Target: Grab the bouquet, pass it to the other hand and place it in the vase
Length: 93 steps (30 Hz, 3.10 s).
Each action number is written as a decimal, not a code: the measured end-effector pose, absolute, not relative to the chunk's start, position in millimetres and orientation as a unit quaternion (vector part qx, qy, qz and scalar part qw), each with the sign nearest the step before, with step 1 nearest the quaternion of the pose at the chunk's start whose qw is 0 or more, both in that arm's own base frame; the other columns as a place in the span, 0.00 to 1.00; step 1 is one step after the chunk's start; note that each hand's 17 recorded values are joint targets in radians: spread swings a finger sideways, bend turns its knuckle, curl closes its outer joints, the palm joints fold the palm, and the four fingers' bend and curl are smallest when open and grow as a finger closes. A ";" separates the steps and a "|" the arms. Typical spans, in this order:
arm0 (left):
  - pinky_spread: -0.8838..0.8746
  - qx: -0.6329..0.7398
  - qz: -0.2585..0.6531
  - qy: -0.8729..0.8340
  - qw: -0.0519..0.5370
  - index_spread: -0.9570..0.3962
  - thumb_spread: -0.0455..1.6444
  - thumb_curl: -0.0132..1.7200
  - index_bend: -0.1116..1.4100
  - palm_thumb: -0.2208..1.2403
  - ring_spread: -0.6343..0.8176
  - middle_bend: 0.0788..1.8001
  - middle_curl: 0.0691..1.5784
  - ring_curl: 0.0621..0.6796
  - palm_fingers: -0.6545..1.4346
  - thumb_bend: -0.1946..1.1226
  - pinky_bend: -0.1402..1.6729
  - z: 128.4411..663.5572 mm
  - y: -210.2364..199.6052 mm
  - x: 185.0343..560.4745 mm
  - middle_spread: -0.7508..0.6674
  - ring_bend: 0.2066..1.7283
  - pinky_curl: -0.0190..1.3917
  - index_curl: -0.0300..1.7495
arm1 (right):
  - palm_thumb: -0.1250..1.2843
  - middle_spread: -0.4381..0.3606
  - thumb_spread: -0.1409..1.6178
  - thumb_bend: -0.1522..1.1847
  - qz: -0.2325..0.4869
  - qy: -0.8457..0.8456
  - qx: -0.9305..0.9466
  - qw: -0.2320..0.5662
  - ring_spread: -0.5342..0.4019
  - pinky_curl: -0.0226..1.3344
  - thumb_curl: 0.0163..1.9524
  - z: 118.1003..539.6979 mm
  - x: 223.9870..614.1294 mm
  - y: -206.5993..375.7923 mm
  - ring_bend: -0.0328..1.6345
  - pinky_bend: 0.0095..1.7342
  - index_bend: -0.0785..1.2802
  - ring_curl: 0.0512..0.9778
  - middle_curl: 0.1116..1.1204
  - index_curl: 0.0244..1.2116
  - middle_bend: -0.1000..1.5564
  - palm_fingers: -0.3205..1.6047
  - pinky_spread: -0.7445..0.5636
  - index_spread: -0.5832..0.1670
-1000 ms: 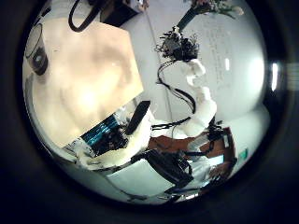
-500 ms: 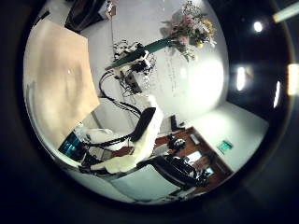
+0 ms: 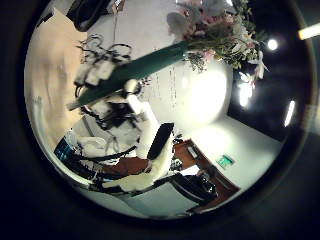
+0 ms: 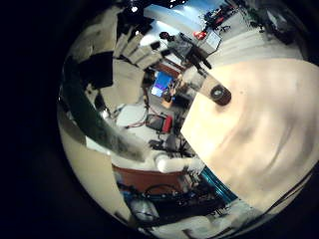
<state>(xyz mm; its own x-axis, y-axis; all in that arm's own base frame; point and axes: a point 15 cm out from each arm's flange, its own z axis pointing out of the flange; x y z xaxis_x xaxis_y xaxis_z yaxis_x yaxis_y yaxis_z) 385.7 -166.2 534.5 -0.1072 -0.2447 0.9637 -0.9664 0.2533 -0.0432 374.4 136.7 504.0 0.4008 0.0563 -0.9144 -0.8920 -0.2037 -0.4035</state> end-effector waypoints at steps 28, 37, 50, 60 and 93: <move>0.41 0.433 0.381 -0.620 0.531 0.61 0.65 0.23 0.20 0.52 0.31 0.38 0.36 0.34 0.84 0.17 0.60 555.4 -185.2 381.9 0.40 0.46 0.10 0.24 | 0.93 0.39 0.53 0.13 0.387 0.328 -0.718 0.477 0.38 0.72 0.70 472.4 367.8 179.7 0.92 0.69 0.95 0.64 0.63 0.67 0.90 0.76 0.41 0.50; 0.27 0.421 0.459 -0.592 0.511 0.38 0.65 0.30 0.52 0.72 0.16 0.54 0.50 0.67 0.90 0.22 0.85 580.9 -176.1 390.6 0.24 0.73 0.25 0.40 | 0.90 0.39 0.54 0.10 0.366 0.352 -0.714 0.482 0.38 0.72 0.68 470.8 379.1 177.5 0.91 0.68 0.94 0.64 0.63 0.67 0.90 0.76 0.40 0.49; 0.26 0.435 0.493 -0.628 0.417 0.28 0.64 0.37 0.66 0.76 0.16 0.63 0.57 0.80 0.85 0.17 0.93 595.4 -164.3 390.7 0.19 0.84 0.35 0.53 | 0.73 0.35 0.63 0.09 0.358 0.391 -0.687 0.497 0.33 0.61 0.47 466.4 390.1 148.4 0.82 0.61 0.57 0.56 0.55 0.60 0.72 0.44 0.25 0.40; 0.26 0.443 0.525 -0.649 0.326 0.25 0.65 0.40 0.65 0.77 0.16 0.65 0.57 0.80 0.84 0.14 0.93 625.1 -151.7 395.1 0.19 0.84 0.38 0.58 | 0.71 0.50 0.65 0.09 0.350 0.420 -0.673 0.498 0.49 0.53 0.38 461.8 397.8 124.3 0.62 0.48 0.41 0.41 0.38 0.46 0.46 0.14 0.59 0.41; 0.25 0.508 0.578 -0.629 0.107 0.22 0.66 0.44 0.61 0.77 0.16 0.65 0.57 0.80 0.85 0.14 0.88 664.1 -22.1 409.0 0.19 0.84 0.47 0.64 | 0.72 0.60 0.65 0.10 0.340 0.442 -0.667 0.494 0.73 0.29 0.29 459.3 401.8 111.8 0.35 0.27 0.19 0.20 0.22 0.30 0.22 0.26 0.88 0.38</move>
